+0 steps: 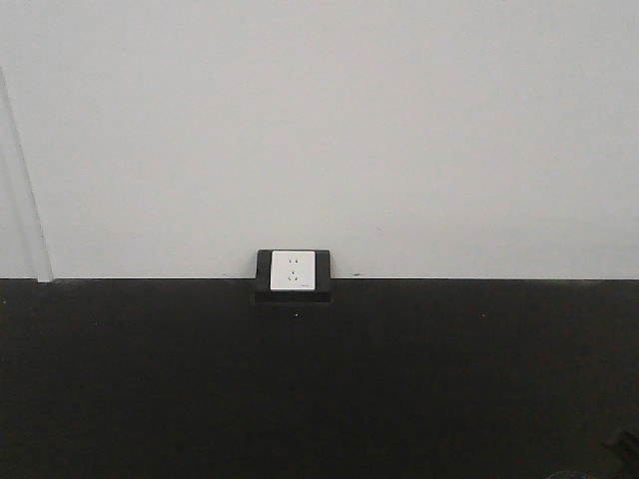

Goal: Grab transparent chemical and place on left bench

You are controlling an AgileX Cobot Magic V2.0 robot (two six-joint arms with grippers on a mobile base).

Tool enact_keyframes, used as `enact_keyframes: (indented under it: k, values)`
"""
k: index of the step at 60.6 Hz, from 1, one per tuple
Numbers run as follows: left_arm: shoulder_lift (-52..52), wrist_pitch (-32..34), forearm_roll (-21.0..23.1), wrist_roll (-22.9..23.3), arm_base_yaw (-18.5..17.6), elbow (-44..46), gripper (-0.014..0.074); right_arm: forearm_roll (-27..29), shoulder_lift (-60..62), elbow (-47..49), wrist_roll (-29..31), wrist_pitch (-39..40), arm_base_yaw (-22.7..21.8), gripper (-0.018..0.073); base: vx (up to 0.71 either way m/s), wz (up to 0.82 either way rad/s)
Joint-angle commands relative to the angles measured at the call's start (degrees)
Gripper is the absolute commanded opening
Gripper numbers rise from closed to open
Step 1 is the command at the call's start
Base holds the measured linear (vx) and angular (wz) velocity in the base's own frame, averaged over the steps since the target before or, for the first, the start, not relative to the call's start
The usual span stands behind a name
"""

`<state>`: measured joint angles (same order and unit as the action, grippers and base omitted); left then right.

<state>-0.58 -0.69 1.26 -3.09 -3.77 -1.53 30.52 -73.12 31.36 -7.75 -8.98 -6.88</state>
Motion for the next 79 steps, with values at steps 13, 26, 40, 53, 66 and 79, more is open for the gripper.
enact_keyframes:
  k: [13,26,40,53,66,79]
  values:
    - [-1.1,4.5,0.0,0.4,-0.1,-0.9,-0.0003,0.6,1.8,1.9,4.9,3.1,0.1,-0.001,0.0,0.0]
    - [-1.1,4.5,0.0,0.4,-0.1,-0.9,-0.0003,0.6,7.0,2.0,13.4,5.2,0.0,-0.0006,0.0,0.0]
    - [-1.1,4.5,0.0,0.4,-0.1,-0.9,-0.0003,0.6,18.2,2.0,27.2,3.5,0.0,-0.0004,0.0,0.0]
    - [-1.1,4.5,0.0,0.4,-0.1,-0.9,-0.0003,1.4,29.4,2.0,38.9,-4.2,0.1,-0.0001,0.0,0.0]
    - [-1.1,4.5,0.0,0.4,-0.1,-0.9,-0.0003,10.5,38.5,1.8,49.9,-11.9,0.1,-0.0001,0.0,0.0]
    - [-1.1,4.5,0.0,0.4,-0.1,-0.9,-0.0003,13.8,44.9,1.8,55.1,-19.0,0.1,-0.0001,0.0,0.0]
